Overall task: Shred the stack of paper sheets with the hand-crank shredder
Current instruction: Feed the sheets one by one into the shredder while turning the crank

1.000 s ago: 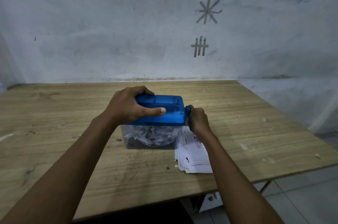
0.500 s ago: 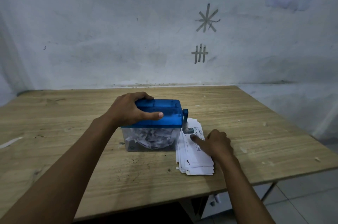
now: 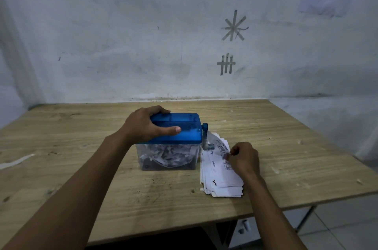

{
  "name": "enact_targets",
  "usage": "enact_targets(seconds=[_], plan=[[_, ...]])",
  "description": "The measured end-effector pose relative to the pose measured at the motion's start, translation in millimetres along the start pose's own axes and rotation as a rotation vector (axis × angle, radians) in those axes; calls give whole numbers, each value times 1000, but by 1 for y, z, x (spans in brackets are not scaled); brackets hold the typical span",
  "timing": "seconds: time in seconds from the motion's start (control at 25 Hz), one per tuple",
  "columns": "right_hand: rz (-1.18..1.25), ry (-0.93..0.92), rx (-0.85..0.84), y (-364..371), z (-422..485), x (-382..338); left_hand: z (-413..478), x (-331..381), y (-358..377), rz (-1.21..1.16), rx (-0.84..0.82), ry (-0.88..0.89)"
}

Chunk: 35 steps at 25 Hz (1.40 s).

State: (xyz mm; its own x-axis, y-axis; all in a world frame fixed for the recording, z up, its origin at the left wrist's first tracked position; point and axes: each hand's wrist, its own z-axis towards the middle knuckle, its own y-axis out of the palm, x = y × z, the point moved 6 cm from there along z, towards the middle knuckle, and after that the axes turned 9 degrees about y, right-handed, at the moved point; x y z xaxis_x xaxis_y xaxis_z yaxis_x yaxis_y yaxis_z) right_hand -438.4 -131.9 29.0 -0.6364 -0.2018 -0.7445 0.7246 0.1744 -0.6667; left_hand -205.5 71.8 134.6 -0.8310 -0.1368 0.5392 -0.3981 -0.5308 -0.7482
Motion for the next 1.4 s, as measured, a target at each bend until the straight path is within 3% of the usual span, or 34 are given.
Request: enact_targets(seconds=[0.2,0.48,0.6,0.68,0.84,0.92,1.4], plan=[[152,-83,4,-17,0,-20,-3,1,2,24,29,2],[515,-395,23,-55,-2,-103,-3,-1,1,-11,69,9],[555,-463,10,-58,-3,-137,-3,-1,1,-41,77,13],[562,-467,-15,-53,-6,-156,-3,-1,1,-40,79,23],[706,-424,-321,-24,-18,-179,-3,0,1,-29,73,27],[739,-448,-384,-9,-25,-186,-2,-3,2,-61,73,7],[680,-460,-369,22,-29,-192,-5,-10,-1,-269,157,-119]])
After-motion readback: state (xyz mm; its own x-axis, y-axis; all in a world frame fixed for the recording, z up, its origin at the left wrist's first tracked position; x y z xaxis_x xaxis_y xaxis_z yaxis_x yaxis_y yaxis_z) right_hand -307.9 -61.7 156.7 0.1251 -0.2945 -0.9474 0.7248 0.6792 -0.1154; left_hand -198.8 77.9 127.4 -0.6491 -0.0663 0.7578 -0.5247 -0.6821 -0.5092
